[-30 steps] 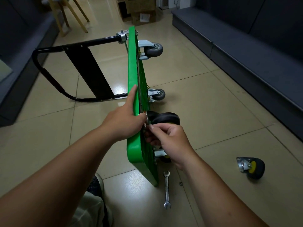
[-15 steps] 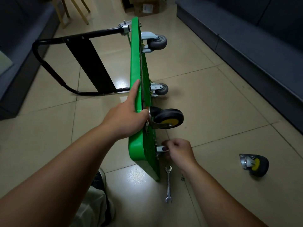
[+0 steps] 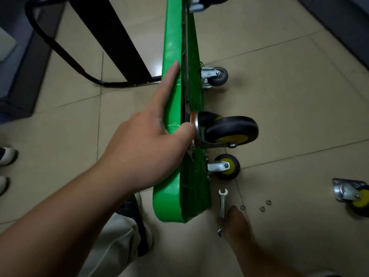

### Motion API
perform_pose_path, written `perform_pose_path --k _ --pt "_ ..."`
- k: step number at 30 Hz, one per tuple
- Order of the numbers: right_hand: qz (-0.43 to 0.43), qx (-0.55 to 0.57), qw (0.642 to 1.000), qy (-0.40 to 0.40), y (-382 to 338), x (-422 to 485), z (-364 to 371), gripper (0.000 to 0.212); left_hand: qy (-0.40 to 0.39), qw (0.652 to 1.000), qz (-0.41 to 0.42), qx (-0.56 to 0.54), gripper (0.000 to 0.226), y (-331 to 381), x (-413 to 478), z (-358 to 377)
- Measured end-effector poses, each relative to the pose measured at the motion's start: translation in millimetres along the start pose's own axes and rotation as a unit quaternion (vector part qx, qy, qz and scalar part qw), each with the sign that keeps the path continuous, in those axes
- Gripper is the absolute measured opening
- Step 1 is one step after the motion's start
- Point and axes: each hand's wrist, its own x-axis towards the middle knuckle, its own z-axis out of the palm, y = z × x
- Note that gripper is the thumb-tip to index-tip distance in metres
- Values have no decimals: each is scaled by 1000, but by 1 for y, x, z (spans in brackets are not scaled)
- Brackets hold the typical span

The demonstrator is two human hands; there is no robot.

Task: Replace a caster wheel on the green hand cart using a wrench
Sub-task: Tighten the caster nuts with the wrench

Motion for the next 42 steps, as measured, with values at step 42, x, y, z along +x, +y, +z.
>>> perform_pose_path --k 42 --pt "-466 359 807 57 -152 -146 -103 51 -6 999 36 33 91 -14 5 -3"
